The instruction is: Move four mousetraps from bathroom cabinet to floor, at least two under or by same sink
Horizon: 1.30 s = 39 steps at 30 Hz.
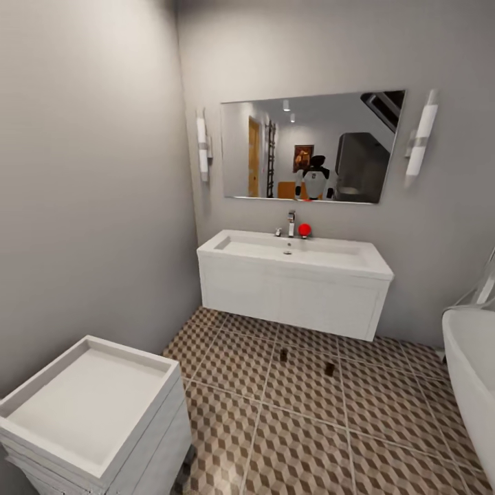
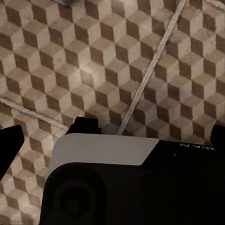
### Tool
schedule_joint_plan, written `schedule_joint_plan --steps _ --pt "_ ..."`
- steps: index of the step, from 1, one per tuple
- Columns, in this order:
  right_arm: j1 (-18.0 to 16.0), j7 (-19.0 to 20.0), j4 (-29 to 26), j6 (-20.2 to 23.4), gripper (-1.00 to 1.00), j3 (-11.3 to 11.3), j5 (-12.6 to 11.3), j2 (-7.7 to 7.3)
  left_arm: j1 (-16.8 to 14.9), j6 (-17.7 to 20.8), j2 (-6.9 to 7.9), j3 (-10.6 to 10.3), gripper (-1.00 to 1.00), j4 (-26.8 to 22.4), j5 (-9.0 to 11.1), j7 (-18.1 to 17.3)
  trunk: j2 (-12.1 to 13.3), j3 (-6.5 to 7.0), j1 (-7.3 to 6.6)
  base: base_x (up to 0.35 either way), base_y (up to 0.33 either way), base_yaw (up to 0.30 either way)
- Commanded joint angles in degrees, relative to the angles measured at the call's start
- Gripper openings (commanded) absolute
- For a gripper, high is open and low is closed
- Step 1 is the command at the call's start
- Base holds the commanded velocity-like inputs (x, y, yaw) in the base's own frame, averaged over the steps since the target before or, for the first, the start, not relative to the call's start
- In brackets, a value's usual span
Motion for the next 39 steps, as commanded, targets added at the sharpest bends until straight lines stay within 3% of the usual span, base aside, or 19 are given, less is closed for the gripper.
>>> schedule_joint_plan --steps 1,27,39 --pt "-0.08 -0.23 0.17 -0.14 1.0 0.1 0.23 0.01 -0.04 -0.16 -0.02 -0.49 1.0 0.04 0.4 0.2 -0.03 -0.06 0.0 0.0 0.0 0.274" --pt "-0.06 -0.13 0.17 -0.08 1.0 0.19 0.45 0.13 -0.04 -0.33 1.17 -0.85 1.0 -0.49 -0.1 0.2 -0.03 -0.06 0.0 0.0 0.0 0.284" --pt "-0.06 0.3 0.17 0.04 1.0 0.15 3.6 0.28 -0.04 -0.36 1.21 -0.84 1.0 -0.55 -0.24 0.2 -0.03 -0.06 0.0 0.0 0.0 0.299"
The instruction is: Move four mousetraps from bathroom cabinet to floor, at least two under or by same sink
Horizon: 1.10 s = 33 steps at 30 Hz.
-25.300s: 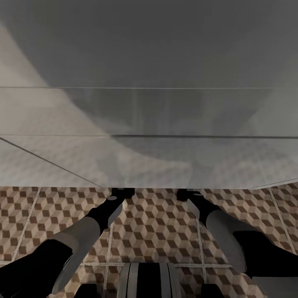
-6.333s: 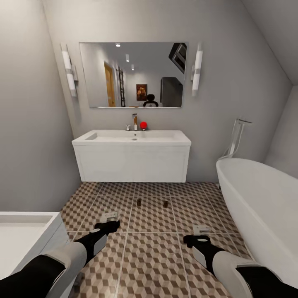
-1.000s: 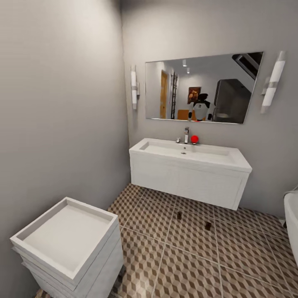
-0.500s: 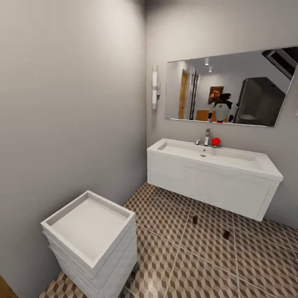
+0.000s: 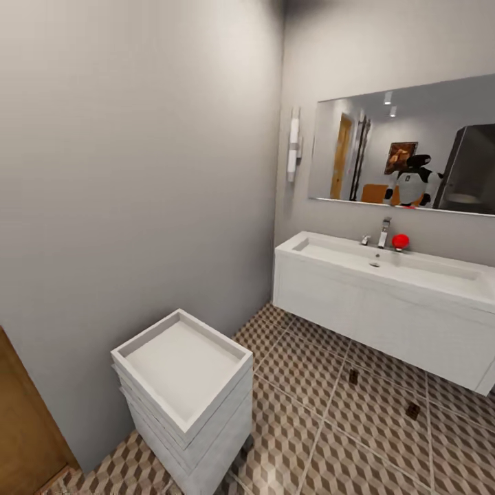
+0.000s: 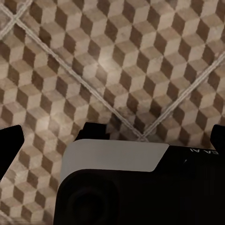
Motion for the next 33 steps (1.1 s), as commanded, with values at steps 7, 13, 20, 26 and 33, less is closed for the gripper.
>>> schedule_joint_plan --steps 7,13,20,26,33 --pt "-0.08 1.24 0.18 -0.07 1.0 0.08 1.47 0.02 -0.04 -0.16 0.0 -0.54 1.0 0.04 0.39 0.2 -0.03 -0.06 0.0 0.0 0.0 0.3" --pt "-0.08 1.5 0.18 -0.06 1.0 0.08 1.54 -0.08 -0.03 -0.17 0.01 -0.48 1.0 0.03 0.39 0.2 -0.03 -0.06 0.0 0.0 0.0 0.3" --pt "-0.08 1.56 0.18 -0.03 1.0 0.08 1.55 -0.08 -0.04 -0.17 0.01 -0.49 1.0 0.03 0.39 0.2 -0.03 -0.06 0.0 0.0 0.0 0.3" --pt "-0.08 1.57 0.19 0.09 1.0 0.08 1.56 -0.08 -0.04 -0.17 0.01 -0.52 1.0 0.03 0.39 0.2 -0.03 -0.06 0.0 0.0 0.0 0.3" --pt "-0.08 1.51 0.19 0.18 1.0 0.08 1.55 -0.08 -0.04 -0.17 0.01 -0.49 1.0 0.03 0.39 0.2 -0.03 -0.06 0.0 0.0 0.0 0.3"
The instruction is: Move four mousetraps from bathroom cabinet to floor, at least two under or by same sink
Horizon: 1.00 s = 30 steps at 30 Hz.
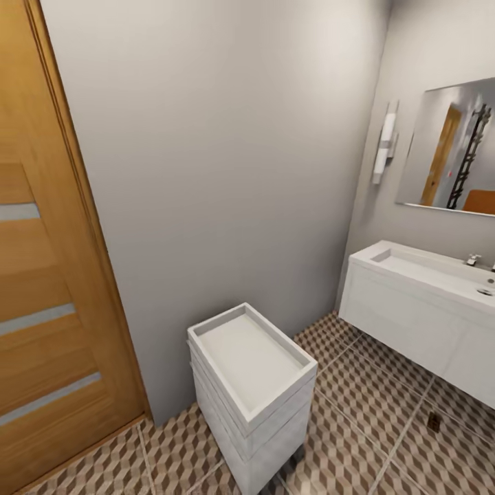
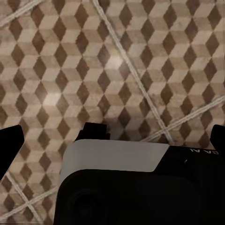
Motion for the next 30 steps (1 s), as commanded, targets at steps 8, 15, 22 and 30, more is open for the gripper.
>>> schedule_joint_plan --steps 8,15,22,30 --pt "-0.08 -0.26 0.16 -0.07 1.0 0.08 0.56 0.09 -0.04 -0.17 -0.02 -0.51 1.0 0.04 0.4 0.2 -0.03 -0.06 0.0 0.0 0.0 0.3" --pt "-0.08 -0.26 0.16 -0.07 1.0 0.08 0.54 0.03 -0.04 -0.17 -0.02 -0.5 1.0 0.05 0.4 0.2 -0.03 -0.06 0.0 0.0 0.0 0.3" --pt "-0.08 -0.35 0.16 -0.09 1.0 0.02 0.53 -0.07 -0.04 -0.17 -0.02 -0.48 1.0 0.04 0.4 0.2 -0.03 -0.06 0.0 0.0 0.0 0.3" --pt "-0.08 -0.38 0.16 -0.24 1.0 0.0 0.53 -0.14 -0.04 -0.17 -0.02 -0.5 1.0 0.04 0.4 0.2 -0.03 -0.06 0.0 0.0 0.0 0.3"
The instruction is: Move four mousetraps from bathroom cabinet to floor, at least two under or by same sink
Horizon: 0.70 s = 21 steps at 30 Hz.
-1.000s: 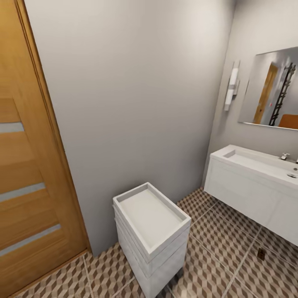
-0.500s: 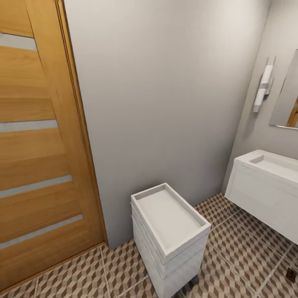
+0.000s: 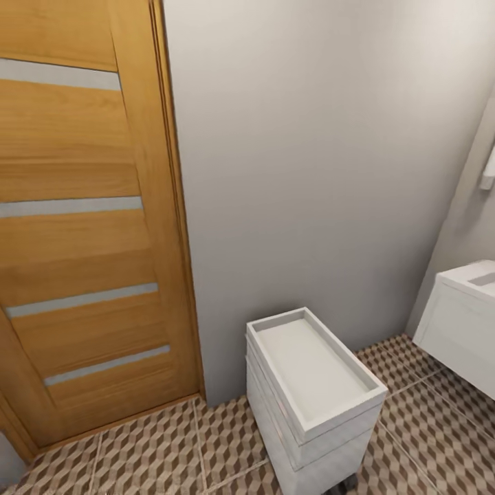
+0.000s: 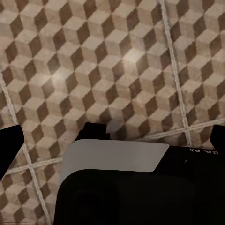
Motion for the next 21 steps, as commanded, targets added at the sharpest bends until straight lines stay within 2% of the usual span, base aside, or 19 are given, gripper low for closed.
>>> schedule_joint_plan --steps 1,17,21 --pt "-0.08 -0.3 0.18 -0.14 1.0 0.07 0.58 0.01 -0.04 -0.17 -0.02 -0.48 1.0 0.04 0.4 0.2 -0.03 -0.06 0.0 0.0 0.0 0.3" --pt "-0.08 -0.32 0.18 -0.54 1.0 -0.02 0.39 0.0 -0.04 -0.17 -0.02 -0.48 1.0 0.04 0.4 0.2 -0.03 -0.06 0.0 0.0 0.0 0.299" --pt "-0.08 -0.34 0.18 -0.61 1.0 -0.02 0.39 -0.01 -0.04 -0.17 -0.02 -0.49 1.0 0.04 0.4 0.2 -0.03 -0.06 0.0 0.0 0.0 0.19"
